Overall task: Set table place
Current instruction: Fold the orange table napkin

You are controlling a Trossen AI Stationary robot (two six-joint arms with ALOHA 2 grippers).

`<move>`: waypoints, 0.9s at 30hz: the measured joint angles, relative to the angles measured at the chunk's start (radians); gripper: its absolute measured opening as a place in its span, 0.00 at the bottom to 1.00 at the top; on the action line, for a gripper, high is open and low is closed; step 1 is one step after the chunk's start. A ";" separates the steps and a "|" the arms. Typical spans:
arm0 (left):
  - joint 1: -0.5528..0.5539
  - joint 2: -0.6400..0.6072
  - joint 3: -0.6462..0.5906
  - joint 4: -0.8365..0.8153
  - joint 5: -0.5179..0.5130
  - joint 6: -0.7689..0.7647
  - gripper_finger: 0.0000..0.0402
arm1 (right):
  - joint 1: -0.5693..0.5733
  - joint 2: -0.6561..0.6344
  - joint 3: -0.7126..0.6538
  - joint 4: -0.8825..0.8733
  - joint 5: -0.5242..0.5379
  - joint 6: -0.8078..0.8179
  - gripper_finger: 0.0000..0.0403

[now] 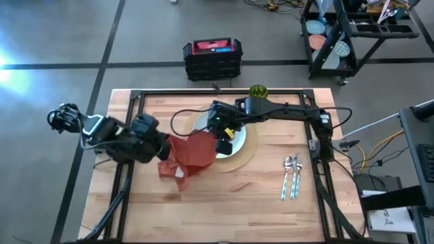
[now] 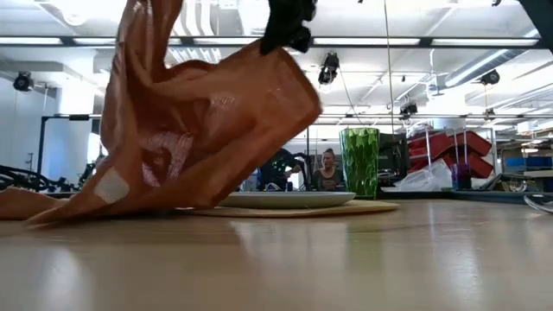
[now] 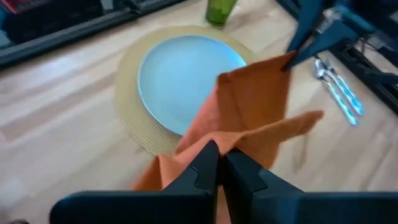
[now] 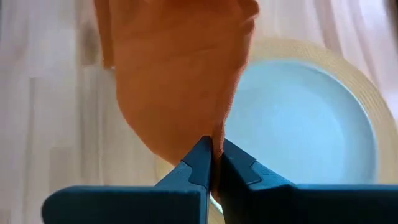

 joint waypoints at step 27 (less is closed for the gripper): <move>0.008 0.103 0.313 -0.054 0.199 0.308 0.00 | 0.244 -0.266 -0.002 -0.339 0.312 0.393 0.00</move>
